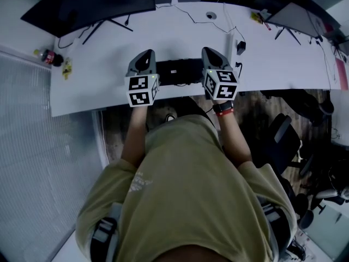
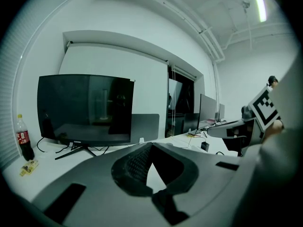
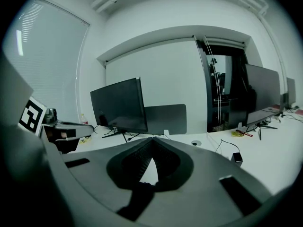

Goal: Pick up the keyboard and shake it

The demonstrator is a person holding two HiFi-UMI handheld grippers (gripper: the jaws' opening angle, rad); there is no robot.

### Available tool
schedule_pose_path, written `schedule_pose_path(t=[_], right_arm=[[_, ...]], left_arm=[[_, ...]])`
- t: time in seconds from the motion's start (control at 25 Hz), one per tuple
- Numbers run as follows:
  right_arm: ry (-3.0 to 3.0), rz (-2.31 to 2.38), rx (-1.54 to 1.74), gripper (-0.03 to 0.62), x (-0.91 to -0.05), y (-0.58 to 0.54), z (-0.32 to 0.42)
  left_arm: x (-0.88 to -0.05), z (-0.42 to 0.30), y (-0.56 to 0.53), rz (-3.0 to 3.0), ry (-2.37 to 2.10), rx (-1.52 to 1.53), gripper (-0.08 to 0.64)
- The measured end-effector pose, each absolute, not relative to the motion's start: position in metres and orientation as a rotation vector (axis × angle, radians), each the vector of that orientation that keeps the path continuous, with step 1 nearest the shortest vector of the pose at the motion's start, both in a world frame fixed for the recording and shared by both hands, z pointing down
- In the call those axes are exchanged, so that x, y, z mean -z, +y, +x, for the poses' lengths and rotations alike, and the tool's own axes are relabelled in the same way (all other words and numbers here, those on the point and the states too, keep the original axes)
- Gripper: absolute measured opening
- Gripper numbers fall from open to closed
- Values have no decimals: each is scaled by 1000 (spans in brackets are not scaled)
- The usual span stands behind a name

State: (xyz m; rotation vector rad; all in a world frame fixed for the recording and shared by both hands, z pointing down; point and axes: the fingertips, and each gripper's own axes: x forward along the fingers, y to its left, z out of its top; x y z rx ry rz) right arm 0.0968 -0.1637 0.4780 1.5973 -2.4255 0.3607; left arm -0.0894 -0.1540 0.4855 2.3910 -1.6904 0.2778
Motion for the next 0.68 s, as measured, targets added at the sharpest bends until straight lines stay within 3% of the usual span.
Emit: schedule_pose_path(t=[0.24, 0.68], right_arm=[[-2410, 1554, -378, 23, -490, -163, 100], [-2439, 1304, -471, 23, -529, -156, 98]], left_arm=[[-474, -76, -145, 2441, -1542, -65, 18], [-559, -126, -142, 2195, -1617, -449, 18]])
